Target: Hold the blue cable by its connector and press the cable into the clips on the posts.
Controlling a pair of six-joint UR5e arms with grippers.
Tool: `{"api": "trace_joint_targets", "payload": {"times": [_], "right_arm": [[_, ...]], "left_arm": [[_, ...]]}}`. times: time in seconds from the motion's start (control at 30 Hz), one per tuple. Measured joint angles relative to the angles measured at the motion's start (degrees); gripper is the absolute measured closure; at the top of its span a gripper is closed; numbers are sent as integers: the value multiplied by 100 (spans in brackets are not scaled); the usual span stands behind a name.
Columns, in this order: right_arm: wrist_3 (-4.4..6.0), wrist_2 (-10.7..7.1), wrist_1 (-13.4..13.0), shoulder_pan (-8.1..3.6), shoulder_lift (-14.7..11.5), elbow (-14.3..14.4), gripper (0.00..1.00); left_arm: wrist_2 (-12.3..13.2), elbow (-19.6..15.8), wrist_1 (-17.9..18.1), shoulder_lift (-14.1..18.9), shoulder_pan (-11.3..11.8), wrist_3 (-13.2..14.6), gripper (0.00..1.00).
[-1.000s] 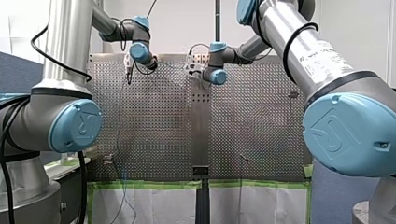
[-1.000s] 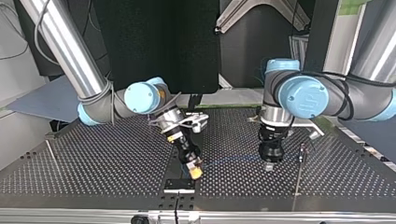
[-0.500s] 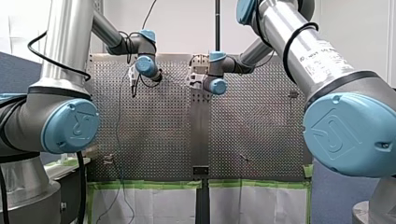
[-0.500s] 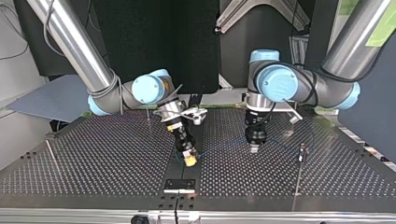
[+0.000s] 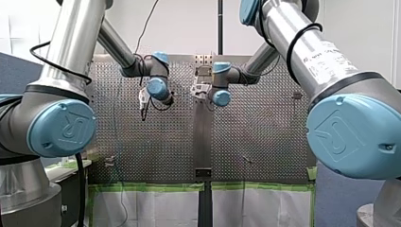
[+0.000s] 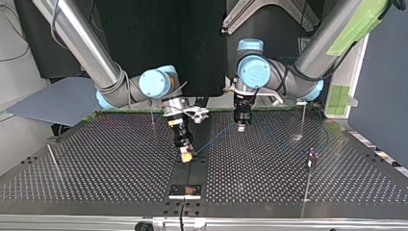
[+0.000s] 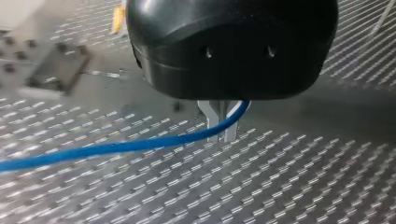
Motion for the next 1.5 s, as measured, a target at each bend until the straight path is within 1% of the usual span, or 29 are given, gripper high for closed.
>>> {"api": "trace_joint_targets", "payload": {"times": [0.2,0.4,0.53,0.7,0.83,0.93,1.03,1.3,1.4,1.5], "right_arm": [[62,272,-268,-19,3,261,100],[98,572,-571,-8,75,570,100],[135,795,-794,25,254,792,100],[166,1037,-1035,67,487,1034,100],[239,1245,-1279,101,731,1278,100],[303,1306,-1434,111,886,1434,100],[342,1329,-1566,113,1019,1565,100],[363,1353,-1969,122,1421,1968,100],[351,1374,-2119,117,1572,2119,100],[318,1399,-2259,90,1711,2258,100]], "left_arm": [[-173,-233,258,-268,-189,-1,100],[-428,-291,566,-566,-341,-13,100],[-495,-364,780,-687,-424,-26,100],[-514,-459,1008,-716,-450,-31,100],[-517,-481,1231,-724,-454,-31,100],[-513,-488,1383,-788,-502,18,100],[-511,-487,1549,-925,-564,58,100],[-585,-489,1963,-1328,-713,124,100],[-617,-489,2114,-1480,-761,194,100],[-676,-490,2261,-1629,-797,230,100]]}}
